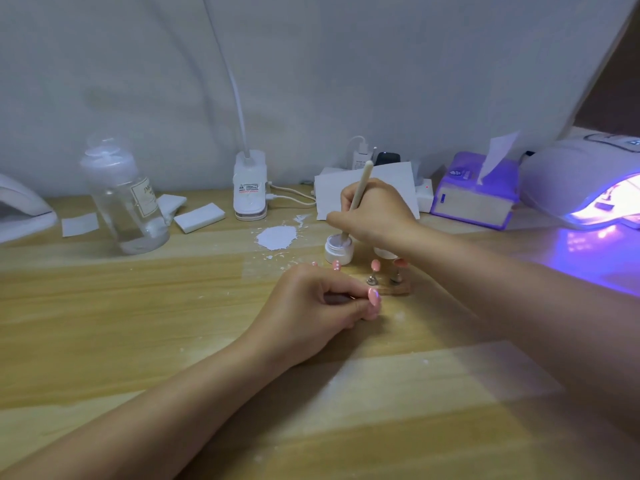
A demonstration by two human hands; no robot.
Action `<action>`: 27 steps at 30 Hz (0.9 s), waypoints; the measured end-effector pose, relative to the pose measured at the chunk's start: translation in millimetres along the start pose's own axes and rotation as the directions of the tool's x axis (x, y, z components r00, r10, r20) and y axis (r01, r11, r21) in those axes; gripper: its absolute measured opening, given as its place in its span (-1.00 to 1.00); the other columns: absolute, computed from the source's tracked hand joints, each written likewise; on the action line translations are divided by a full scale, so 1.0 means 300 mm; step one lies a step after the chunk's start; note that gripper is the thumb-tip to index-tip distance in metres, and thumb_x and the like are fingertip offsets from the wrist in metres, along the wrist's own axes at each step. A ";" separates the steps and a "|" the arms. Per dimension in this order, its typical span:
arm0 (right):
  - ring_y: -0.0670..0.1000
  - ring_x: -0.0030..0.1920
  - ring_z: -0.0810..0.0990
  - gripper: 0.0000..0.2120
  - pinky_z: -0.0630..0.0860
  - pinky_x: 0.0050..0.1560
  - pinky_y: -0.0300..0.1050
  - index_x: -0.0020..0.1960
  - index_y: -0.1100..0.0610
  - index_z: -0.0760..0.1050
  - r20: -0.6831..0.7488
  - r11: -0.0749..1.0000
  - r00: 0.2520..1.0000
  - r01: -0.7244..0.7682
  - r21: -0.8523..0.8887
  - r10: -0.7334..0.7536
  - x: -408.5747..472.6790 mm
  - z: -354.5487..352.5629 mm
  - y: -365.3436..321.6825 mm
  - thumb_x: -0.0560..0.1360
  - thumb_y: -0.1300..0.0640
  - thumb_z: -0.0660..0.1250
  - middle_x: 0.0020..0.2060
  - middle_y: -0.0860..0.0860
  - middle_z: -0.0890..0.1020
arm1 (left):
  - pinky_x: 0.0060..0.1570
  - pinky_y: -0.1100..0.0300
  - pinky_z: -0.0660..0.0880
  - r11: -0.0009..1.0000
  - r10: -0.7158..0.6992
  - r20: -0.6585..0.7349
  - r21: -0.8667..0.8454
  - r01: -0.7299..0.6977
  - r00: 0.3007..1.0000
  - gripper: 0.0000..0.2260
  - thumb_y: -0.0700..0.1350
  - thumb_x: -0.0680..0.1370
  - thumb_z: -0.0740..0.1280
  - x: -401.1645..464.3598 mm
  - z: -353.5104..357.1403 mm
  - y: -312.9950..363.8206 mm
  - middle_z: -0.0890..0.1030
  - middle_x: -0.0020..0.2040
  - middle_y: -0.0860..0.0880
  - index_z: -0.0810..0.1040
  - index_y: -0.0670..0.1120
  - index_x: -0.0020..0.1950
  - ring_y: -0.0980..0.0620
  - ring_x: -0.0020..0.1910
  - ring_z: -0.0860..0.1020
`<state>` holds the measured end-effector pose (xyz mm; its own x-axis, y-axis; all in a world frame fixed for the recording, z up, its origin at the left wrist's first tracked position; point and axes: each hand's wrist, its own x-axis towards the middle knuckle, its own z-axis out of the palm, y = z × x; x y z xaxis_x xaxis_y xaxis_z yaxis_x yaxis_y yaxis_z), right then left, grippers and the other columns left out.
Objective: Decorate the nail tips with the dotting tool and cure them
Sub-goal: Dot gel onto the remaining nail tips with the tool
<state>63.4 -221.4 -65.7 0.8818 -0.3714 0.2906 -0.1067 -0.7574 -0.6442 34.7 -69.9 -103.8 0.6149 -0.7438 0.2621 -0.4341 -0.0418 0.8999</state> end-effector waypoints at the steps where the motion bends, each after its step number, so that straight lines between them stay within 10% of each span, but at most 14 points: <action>1: -0.04 -0.40 0.37 -0.67 0.29 -0.36 -0.16 -0.51 0.09 0.27 0.002 1.000 1.000 0.014 -0.021 -0.014 0.001 0.000 -0.003 0.32 0.17 0.35 -0.54 -0.05 0.38 | -0.31 0.28 0.47 1.000 0.001 0.000 0.005 -0.001 1.000 -0.93 -0.13 0.43 0.42 0.000 -0.001 0.001 0.67 -0.31 -0.05 0.64 -0.01 -0.25 0.12 -0.37 0.50; 12: -0.06 -0.39 0.37 -0.63 0.28 -0.37 -0.16 -0.50 0.07 0.27 0.011 0.999 0.999 0.032 -0.012 -0.032 -0.006 -0.022 0.002 0.36 0.09 0.39 -0.52 -0.07 0.41 | -0.31 0.33 0.45 1.000 -0.023 -0.010 0.000 0.023 1.000 -0.88 -0.22 0.43 0.42 -0.002 0.002 0.017 0.67 -0.33 -0.03 0.65 -0.05 -0.29 0.21 -0.41 0.49; 18: -0.16 -0.56 0.41 -0.64 0.30 -0.51 -0.39 -0.44 0.05 0.37 -0.211 0.849 0.975 0.052 0.526 0.072 -0.138 -0.101 -0.042 0.45 -0.05 0.35 -0.65 -0.10 0.49 | -0.25 0.40 0.45 0.999 -0.042 -0.017 -0.004 0.042 0.999 -0.89 -0.20 0.42 0.43 -0.004 0.002 0.018 0.68 -0.32 0.02 0.66 -0.03 -0.28 0.27 -0.35 0.54; 27: -0.09 -0.46 0.49 -0.67 0.58 -0.12 0.12 -0.53 0.05 0.38 -0.184 0.693 0.969 0.020 0.720 0.163 -0.395 -0.083 0.013 0.15 -0.11 0.46 -0.63 -0.12 0.42 | -0.29 0.44 0.47 0.999 -0.032 -0.011 -0.030 0.031 0.999 -0.90 -0.22 0.42 0.43 -0.002 0.003 0.015 0.67 -0.34 0.06 0.65 -0.04 -0.26 0.30 -0.35 0.57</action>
<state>-52.9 -193.9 -84.8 0.7529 -0.5822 0.3069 0.2747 -0.1459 -0.9504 31.7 -70.3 -100.3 0.6352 -0.7350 0.2372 -0.3944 -0.0447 0.9178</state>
